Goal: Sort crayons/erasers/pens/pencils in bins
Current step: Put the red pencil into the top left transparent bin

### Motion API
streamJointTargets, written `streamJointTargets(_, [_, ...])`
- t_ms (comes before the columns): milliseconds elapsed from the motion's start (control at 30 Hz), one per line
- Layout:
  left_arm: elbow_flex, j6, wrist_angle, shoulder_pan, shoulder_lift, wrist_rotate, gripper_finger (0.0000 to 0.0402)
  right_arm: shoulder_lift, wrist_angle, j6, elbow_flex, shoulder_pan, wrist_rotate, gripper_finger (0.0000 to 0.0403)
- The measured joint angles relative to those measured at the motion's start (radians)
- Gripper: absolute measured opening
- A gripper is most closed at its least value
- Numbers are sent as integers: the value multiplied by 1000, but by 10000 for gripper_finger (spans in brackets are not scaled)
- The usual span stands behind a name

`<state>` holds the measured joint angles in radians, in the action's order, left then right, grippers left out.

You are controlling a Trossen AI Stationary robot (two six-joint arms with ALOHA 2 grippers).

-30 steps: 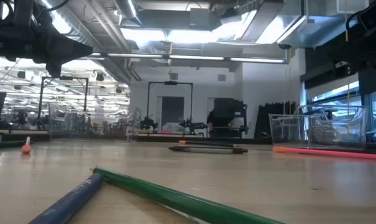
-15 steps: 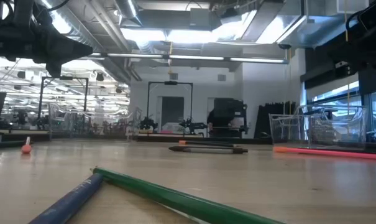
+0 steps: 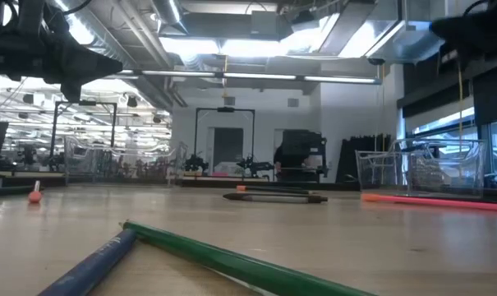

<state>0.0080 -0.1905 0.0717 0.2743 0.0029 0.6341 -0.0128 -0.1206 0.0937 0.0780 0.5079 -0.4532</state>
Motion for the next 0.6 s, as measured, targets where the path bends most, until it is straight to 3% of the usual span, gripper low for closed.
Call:
streamJointTargets(200, [0,3,0,0,0,2,0,0,-88,119,0,0,1,27])
streamJointTargets(400, [4,37,21,0,0,17,0,0,-88,122,0,0,2,27])
streamJointTargets(600, [131,123,6,0,30,-44,0,0,-88,123,0,0,-13,27])
